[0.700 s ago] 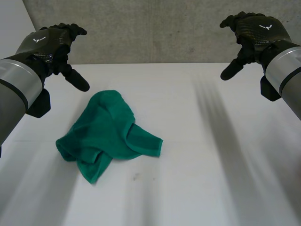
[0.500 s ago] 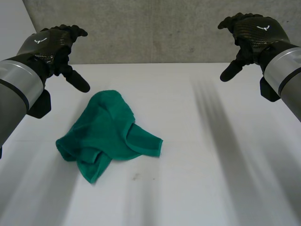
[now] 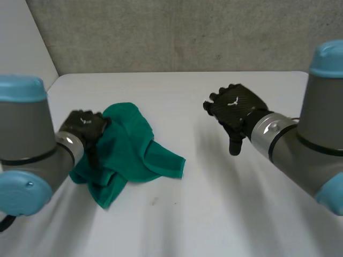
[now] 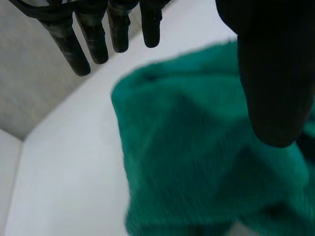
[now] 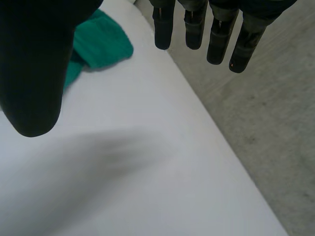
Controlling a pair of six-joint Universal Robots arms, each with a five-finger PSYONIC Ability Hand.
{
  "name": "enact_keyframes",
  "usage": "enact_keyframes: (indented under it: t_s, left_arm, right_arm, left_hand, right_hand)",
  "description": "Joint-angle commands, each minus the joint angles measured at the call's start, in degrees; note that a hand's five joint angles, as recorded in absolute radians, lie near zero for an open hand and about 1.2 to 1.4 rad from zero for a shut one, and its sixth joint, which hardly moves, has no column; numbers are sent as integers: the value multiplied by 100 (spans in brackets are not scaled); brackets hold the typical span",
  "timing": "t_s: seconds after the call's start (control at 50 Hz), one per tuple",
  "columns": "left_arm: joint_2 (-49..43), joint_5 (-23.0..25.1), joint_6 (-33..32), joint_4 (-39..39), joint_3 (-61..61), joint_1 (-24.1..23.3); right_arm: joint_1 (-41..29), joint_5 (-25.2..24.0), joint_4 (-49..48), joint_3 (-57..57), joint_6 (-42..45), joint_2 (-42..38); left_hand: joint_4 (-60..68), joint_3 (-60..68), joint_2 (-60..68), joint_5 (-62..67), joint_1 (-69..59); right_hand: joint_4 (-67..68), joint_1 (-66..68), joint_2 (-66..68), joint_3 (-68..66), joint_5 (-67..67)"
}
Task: Fold the towel.
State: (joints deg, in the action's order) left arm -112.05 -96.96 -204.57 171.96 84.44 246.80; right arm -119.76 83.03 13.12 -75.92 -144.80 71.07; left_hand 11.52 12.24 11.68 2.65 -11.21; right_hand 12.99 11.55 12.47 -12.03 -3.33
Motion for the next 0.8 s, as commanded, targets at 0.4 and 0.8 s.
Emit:
enact_keyframes:
  t_s: [0.4, 0.8]
  left_arm:
    - [-572, -86, 1147, 1024, -850, -1300]
    - [-1620, -77, 2123, 1947, -1413, -2848]
  right_arm:
    - [646, 574, -538, 323, -136, 2]
    - [998, 512, -521, 359, -681, 328]
  left_hand:
    - [6848, 6776, 6832, 6735, -6879]
    - [174, 102, 158, 61, -205]
  right_hand:
    - [-299, -155, -247, 203, 333]
    - [-299, -155, -247, 203, 333]
